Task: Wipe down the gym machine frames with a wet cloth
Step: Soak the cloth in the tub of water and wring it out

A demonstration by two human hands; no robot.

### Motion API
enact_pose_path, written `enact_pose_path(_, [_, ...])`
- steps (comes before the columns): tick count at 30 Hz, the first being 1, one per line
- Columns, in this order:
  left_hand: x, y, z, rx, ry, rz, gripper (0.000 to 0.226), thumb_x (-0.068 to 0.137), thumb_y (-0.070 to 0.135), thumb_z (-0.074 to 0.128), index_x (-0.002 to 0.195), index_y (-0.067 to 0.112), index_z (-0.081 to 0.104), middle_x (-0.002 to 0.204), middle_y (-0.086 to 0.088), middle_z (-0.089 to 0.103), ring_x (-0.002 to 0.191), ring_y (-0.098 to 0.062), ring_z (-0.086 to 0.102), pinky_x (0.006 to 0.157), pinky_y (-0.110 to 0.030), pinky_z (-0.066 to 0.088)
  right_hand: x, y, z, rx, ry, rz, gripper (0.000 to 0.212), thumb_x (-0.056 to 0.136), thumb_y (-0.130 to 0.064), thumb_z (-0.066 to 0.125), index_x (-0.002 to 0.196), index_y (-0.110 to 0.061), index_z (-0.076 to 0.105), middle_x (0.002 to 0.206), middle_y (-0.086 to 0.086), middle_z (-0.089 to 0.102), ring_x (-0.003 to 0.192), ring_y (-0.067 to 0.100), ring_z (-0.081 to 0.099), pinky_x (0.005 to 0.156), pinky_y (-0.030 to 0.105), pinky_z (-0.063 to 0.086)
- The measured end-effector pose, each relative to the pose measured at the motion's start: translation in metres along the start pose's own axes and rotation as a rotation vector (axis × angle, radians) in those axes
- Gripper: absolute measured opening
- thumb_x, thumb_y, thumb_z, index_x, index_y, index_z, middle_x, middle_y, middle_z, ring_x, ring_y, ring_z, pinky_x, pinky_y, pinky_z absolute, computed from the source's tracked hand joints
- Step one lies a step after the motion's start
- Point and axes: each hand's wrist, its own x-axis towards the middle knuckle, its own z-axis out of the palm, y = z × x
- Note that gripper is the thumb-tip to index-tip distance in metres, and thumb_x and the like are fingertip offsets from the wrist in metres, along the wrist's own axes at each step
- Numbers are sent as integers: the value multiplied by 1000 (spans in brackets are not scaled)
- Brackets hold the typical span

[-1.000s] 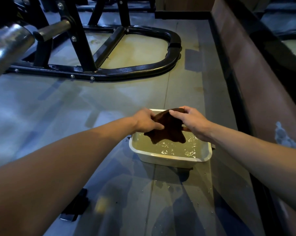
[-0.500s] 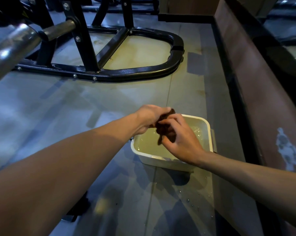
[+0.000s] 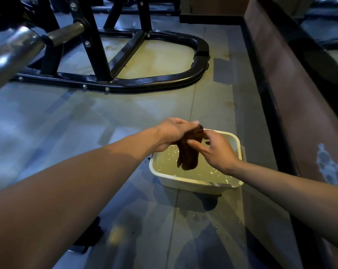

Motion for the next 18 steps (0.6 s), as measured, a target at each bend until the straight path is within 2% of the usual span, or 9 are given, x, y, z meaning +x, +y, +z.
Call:
enact_pose_path(2, [-1,1,5,69,-55,-26,30,96,24,71,121,7,69,103,-11,73,98,-21,69,85,-28,57,2,-6,-1,93,23,46,43,94,-54,63,120,-20,67,106,-6,72,101,13,67,85,32,59])
enact_pose_path(4, [1,-3,7,40,-32,-49,21,97,15,69,116,4,71,100,-12,73,94,-21,70,83,-29,60,2,-5,1,69,22,56,37,96,-49,66,119,-20,65,102,-7,71,97,12,67,81,29,59])
enact_pose_path(7, [6,-10,9,0,71,-51,11,98,10,66,108,7,70,100,-14,71,91,-23,70,81,-33,61,0,0,5,58,18,39,43,94,-48,70,127,-22,61,112,-8,68,104,10,64,89,30,58])
enact_pose_path(10, [10,-11,12,14,142,-51,8,99,10,64,106,8,68,107,-17,70,100,-27,70,91,-40,60,-3,2,8,86,28,17,61,89,-54,71,138,-23,52,128,-9,61,115,7,57,88,17,48])
enact_pose_path(12, [10,-10,10,-22,134,-51,13,101,11,62,111,5,68,108,-18,70,102,-29,69,95,-44,59,-4,4,5,73,-25,2,75,83,-63,69,143,-24,48,133,-9,59,121,8,55,87,13,44])
enact_pose_path(13, [9,-9,8,-48,113,-49,17,102,11,59,114,3,67,108,-18,70,102,-28,68,96,-44,58,-3,6,2,53,-62,-1,80,80,-66,68,145,-24,47,136,-8,59,124,10,54,90,15,44])
enact_pose_path(15, [6,-7,7,-119,78,-43,22,105,10,54,120,-2,65,108,-18,69,102,-27,66,94,-40,57,0,12,-7,-13,-117,-7,93,76,-72,69,152,-26,40,146,-6,55,132,13,51,103,28,47])
enact_pose_path(16, [6,-6,6,-165,73,-42,24,105,9,53,123,-3,64,107,-17,68,101,-26,65,90,-37,57,1,15,-13,-62,-147,-15,102,74,-73,71,158,-29,32,153,-6,49,137,14,48,110,36,46])
enact_pose_path(18, [5,-4,6,-253,82,-50,27,105,8,52,127,-5,62,105,-17,67,97,-23,64,77,-30,58,2,17,-20,-179,-212,-52,119,73,-72,76,164,-36,9,165,-7,33,144,13,40,115,41,41])
